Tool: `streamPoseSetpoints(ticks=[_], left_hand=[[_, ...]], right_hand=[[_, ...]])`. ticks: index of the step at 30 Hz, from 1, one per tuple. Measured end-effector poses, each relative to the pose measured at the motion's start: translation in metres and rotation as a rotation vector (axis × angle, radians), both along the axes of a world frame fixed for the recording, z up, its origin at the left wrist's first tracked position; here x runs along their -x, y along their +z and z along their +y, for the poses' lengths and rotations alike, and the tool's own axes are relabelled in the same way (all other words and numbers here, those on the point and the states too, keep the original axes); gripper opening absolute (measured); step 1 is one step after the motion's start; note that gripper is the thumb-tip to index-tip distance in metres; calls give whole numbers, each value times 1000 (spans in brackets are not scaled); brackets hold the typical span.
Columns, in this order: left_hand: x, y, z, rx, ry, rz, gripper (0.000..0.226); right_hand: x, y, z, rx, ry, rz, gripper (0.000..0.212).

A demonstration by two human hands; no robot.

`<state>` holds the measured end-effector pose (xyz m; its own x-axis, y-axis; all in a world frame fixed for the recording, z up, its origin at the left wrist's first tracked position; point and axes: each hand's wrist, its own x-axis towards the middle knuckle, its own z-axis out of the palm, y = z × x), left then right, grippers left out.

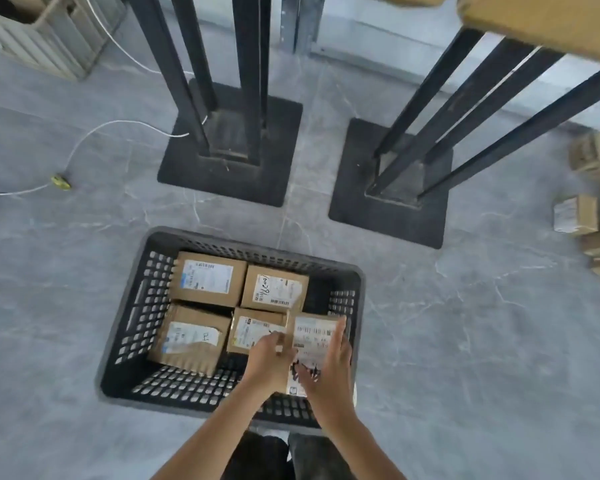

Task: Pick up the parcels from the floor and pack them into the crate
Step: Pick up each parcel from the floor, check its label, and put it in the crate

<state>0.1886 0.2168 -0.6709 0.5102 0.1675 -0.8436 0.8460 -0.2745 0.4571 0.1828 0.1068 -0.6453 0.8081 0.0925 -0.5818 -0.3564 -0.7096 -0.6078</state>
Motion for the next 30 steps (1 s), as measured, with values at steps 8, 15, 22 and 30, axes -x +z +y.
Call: streamPoseSetpoints(ticks=[8, 15, 22, 30], left_hand=[[-63, -131, -15, 12, -106, -143, 25], [-76, -185, -13, 35, -299, -341, 42], [-64, -231, 12, -396, -1114, -304, 87], [-55, -254, 35, -595, -1397, -169, 77]], right_hand=[[-51, -129, 1, 405, 304, -117, 107], [-59, -205, -20, 714, 787, -95, 116], [-67, -236, -21, 773, 847, -418, 112], [-77, -243, 1, 1058, 1088, -287, 100]])
